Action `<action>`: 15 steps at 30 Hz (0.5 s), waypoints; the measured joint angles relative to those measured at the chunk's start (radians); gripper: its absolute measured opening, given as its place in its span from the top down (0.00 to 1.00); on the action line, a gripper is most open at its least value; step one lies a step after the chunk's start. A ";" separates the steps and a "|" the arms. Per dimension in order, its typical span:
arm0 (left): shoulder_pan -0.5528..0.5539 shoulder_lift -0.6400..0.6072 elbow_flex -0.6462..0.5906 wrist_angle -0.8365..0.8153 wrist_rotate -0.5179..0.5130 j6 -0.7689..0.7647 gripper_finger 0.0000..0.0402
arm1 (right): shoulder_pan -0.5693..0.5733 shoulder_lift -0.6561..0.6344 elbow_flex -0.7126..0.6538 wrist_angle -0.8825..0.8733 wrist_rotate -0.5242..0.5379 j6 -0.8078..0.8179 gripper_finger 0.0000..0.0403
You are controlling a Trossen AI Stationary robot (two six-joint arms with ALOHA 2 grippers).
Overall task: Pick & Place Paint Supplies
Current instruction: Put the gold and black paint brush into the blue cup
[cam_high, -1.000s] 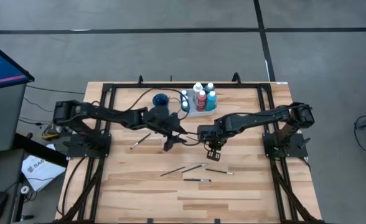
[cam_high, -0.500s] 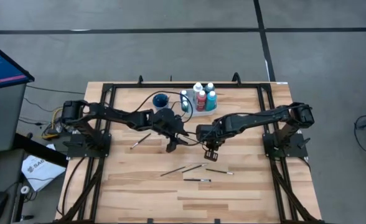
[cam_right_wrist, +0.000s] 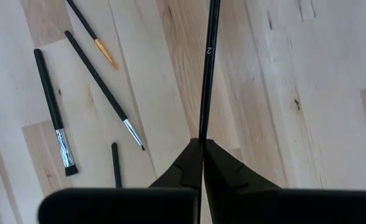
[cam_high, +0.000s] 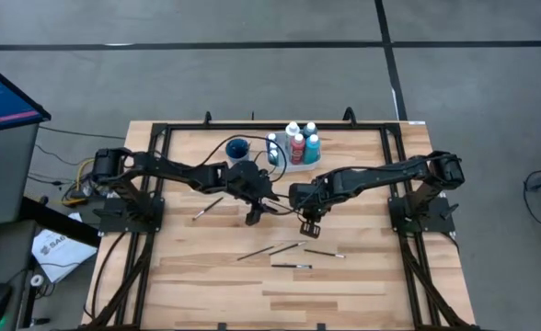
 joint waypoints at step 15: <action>0.000 0.002 0.000 -0.002 0.005 0.019 0.98 | 0.000 0.000 0.000 0.004 0.000 -0.002 1.00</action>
